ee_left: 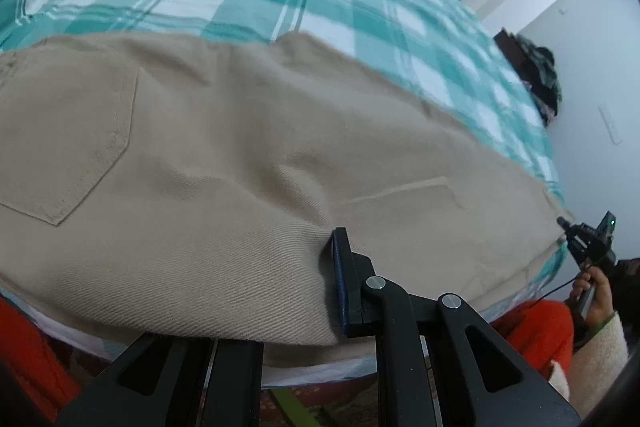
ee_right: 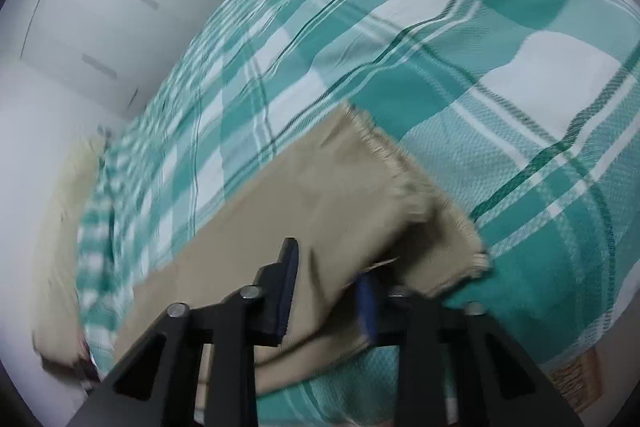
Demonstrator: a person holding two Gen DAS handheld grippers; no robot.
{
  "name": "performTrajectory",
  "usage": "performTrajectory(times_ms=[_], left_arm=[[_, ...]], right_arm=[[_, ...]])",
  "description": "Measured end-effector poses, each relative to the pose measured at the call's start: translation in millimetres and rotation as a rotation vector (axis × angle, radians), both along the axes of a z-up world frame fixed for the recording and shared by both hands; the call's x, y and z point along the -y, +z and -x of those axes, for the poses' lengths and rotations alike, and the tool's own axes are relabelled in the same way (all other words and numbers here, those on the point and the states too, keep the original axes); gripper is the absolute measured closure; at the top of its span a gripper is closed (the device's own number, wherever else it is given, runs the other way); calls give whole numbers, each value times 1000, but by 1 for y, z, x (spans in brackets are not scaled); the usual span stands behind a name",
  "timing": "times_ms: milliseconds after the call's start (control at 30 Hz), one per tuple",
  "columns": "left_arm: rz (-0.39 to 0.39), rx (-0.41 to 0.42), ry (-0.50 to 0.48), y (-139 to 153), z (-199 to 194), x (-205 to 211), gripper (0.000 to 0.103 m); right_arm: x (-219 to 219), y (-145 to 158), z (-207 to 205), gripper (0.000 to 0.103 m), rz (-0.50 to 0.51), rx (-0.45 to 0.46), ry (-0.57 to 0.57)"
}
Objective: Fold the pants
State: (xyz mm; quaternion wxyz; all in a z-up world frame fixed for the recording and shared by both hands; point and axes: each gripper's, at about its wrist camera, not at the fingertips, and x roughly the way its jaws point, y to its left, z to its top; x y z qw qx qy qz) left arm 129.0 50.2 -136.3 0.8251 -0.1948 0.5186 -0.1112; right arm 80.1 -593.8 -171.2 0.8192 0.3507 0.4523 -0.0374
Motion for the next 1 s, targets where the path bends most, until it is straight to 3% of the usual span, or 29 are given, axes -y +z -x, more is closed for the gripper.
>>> performTrajectory(times_ms=[100,200,300,333,433,533,733,800,867,900,933,1000], left_arm=[[8,62,-15,19,1,1,91],[-36,42,-46,10,-1,4,91],[-102,-57,-89,-23,-2,13,92],[-112,-55,-89,-29,2,14,93],[-116,-41,-93,-18,5,14,94],[-96,-14,-93,-7,6,9,94],[-172,-53,-110,-23,5,20,90],[-199,-61,-116,-18,7,21,71],[-184,-81,-119,-10,14,18,30],[-187,-90,-116,-6,21,14,24],[-204,-108,-122,0,33,11,20],[-217,-135,-150,5,52,5,21]], right_arm=[[-1,21,3,99,46,36,7],[-3,37,13,99,84,35,11],[-3,21,18,99,112,-45,17],[-3,14,20,99,118,-67,12],[-3,0,25,99,132,-90,-12],[-4,9,30,100,151,-57,-29],[-6,4,29,99,177,-94,-28],[-9,6,28,98,208,-105,-20],[-12,13,30,86,241,-99,-19],[-12,15,33,75,243,-93,-22],[-11,18,39,55,229,-79,-25],[-9,26,52,36,251,-79,-60]])
